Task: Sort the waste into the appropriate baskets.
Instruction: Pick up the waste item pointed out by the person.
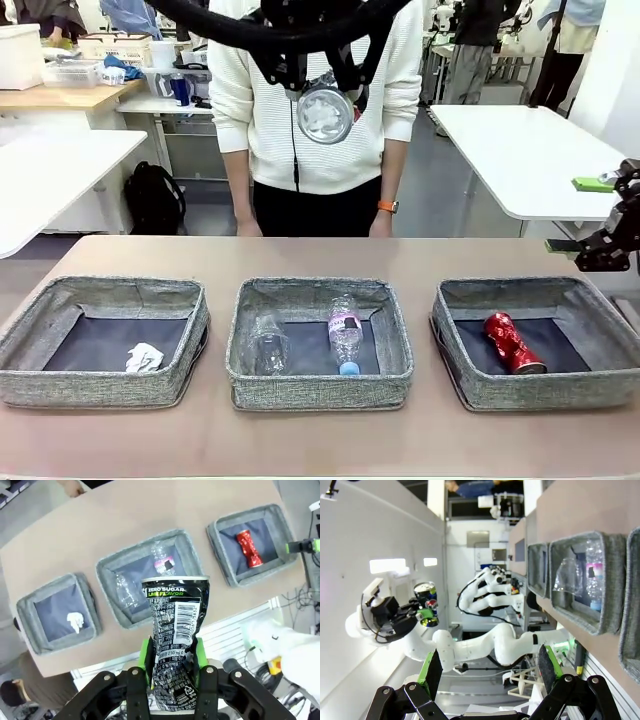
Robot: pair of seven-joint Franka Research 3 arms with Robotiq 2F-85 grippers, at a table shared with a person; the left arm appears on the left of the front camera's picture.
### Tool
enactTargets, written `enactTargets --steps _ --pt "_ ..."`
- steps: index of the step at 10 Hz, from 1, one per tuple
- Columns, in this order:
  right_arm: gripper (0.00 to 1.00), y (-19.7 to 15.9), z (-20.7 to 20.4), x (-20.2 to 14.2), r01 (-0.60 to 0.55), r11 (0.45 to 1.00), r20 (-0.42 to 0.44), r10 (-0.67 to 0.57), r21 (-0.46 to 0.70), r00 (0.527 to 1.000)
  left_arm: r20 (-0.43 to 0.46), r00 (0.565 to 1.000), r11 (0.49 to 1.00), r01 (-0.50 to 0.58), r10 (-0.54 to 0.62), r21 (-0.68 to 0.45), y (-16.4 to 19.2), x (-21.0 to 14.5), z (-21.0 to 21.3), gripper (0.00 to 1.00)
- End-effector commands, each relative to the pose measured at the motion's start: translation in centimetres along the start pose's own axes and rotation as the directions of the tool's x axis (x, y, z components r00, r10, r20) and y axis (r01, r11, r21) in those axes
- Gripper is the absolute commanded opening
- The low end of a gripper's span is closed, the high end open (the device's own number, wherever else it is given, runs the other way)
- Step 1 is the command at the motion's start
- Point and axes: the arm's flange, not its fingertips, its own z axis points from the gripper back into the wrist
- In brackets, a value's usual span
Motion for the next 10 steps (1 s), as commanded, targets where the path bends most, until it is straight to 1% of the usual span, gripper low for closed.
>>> enactTargets --steps 1,5,6,8,10 --pt "1.0 0.3 0.0 -0.2 0.0 1.0 -0.007 0.0 0.002 1.0 -0.005 1.0 1.0 0.008 -0.008 -0.006 0.4 -0.3 -0.6 0.39" --pt "1.0 0.3 0.0 -0.2 0.0 1.0 -0.007 0.0 0.002 1.0 -0.005 1.0 1.0 0.008 -0.008 -0.006 0.4 -0.3 -0.6 0.39" --pt "1.0 0.3 0.0 -0.2 0.0 1.0 -0.007 0.0 0.002 1.0 -0.012 1.0 1.0 0.002 -0.002 -0.001 -0.1 0.2 -0.5 0.39" --pt "1.0 0.3 0.0 -0.2 0.0 1.0 -0.007 0.0 0.002 1.0 0.039 0.999 0.997 -0.009 0.006 0.083 -1.2 -0.6 2.8 0.39" --pt "1.0 0.3 0.0 -0.2 0.0 1.0 -0.007 0.0 0.002 1.0 0.074 0.997 0.99 -0.047 0.037 0.132 -1.5 -0.9 4.5 0.39"
